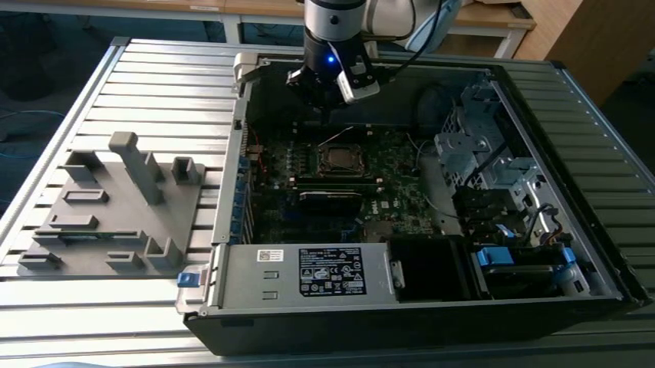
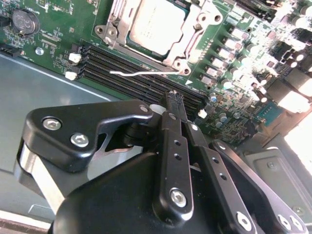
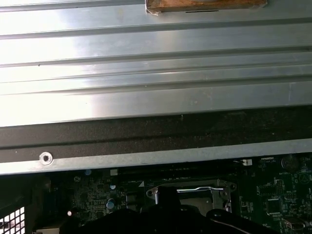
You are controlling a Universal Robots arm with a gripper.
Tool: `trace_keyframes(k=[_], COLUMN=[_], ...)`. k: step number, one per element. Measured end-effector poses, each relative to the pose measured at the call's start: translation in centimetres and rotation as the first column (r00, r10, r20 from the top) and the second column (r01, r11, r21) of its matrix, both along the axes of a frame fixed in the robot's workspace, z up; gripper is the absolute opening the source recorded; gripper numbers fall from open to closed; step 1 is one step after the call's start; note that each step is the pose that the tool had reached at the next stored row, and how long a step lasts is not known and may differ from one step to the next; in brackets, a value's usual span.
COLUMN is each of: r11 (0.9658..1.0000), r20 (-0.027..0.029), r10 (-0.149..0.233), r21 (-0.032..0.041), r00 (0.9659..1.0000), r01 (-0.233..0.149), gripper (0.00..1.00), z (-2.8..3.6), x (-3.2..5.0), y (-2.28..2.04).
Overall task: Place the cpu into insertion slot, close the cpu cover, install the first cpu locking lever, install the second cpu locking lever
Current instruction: 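Install the first cpu locking lever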
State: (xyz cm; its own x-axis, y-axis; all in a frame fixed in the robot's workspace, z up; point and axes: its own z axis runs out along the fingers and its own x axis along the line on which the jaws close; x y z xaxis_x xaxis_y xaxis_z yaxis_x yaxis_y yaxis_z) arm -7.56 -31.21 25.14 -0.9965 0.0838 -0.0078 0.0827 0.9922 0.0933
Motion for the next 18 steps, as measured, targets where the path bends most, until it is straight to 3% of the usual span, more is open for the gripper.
trace_keyframes(k=[18], r11=[1.0], r20=[0.0], r10=[0.0], r21=[0.0001], r00=[1.0], r01=[0.0], gripper=[0.1], z=[-0.14], x=[0.4], y=[0.0])
